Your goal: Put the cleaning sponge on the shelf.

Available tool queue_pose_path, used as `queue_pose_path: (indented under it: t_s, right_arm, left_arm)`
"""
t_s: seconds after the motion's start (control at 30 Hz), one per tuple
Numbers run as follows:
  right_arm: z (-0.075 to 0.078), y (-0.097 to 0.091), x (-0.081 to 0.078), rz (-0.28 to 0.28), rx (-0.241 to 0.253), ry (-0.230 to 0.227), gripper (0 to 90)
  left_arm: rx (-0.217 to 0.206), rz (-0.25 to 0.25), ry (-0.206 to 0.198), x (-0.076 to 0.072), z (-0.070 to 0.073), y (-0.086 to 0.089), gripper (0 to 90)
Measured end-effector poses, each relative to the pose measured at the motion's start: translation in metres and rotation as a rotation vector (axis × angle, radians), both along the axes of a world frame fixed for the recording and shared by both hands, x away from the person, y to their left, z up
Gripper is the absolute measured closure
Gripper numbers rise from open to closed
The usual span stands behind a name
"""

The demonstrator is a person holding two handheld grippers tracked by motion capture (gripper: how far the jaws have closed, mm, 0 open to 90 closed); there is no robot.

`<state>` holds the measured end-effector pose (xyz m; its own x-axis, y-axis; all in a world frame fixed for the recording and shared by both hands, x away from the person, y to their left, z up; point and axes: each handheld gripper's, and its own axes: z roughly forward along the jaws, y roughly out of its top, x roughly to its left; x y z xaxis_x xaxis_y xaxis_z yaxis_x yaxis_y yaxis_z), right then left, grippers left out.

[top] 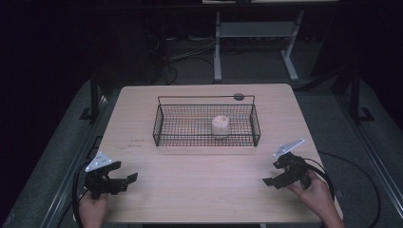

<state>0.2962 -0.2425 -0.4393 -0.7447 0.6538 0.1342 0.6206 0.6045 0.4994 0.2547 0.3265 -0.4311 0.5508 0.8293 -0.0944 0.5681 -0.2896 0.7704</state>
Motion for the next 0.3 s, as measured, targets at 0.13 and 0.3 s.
queue_pose_path:
  t_s: [0.13,0.3]
  right_arm:
    - [-0.0031,-0.0037,-0.005,-0.008,0.001,-0.003,18.2]
    - [-0.0074,-0.0068,-0.0092,-0.017,0.006,0.004,16.5]
  left_arm:
    - [0.001,-0.001,0.001,0.0001,0.0002,-0.0007,13.7]
    - [-0.002,-0.003,0.001,0.0012,-0.0002,-0.0016,13.7]
